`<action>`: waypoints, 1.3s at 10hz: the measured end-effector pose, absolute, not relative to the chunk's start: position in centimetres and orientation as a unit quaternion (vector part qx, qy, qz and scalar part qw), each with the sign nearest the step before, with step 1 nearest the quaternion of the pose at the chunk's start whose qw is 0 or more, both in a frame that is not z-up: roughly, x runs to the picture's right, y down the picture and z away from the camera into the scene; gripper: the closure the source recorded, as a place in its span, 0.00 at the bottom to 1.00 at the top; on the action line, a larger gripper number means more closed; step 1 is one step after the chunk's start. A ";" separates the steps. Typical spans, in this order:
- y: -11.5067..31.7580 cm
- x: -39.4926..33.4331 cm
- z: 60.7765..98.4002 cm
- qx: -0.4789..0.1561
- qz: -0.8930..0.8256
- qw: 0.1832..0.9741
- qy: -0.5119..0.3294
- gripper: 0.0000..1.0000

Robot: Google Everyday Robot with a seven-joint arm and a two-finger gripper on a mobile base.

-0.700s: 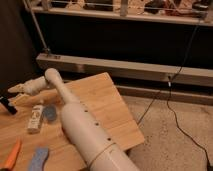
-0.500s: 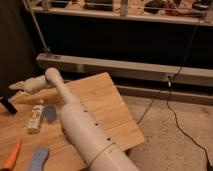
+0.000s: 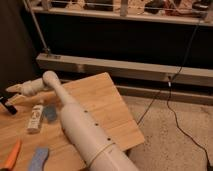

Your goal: Place the eraser in the ceramic cup

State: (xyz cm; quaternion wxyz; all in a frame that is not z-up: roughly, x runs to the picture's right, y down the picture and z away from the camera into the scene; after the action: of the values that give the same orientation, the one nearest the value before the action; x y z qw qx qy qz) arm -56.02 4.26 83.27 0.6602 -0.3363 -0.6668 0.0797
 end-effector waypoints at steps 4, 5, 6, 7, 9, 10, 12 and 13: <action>4.9 -56.4 83.0 -0.340 0.069 0.659 -0.667 0.35; 5.0 -56.7 83.0 -0.342 0.067 0.658 -0.668 0.35; 5.0 -57.0 82.8 -0.342 0.066 0.657 -0.669 0.35; 5.1 -57.2 82.8 -0.343 0.065 0.656 -0.670 0.35; 5.4 -57.8 82.8 -0.345 0.063 0.653 -0.671 0.35; 5.5 -58.1 82.8 -0.345 0.064 0.652 -0.672 0.35; 5.9 -58.9 82.4 -0.345 0.060 0.644 -0.680 0.53; 6.0 -59.2 82.1 -0.345 0.056 0.642 -0.683 0.62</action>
State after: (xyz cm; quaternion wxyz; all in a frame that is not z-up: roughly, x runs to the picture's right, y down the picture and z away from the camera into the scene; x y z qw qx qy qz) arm -59.15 5.96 82.11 0.6417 -0.3447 -0.6828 0.0562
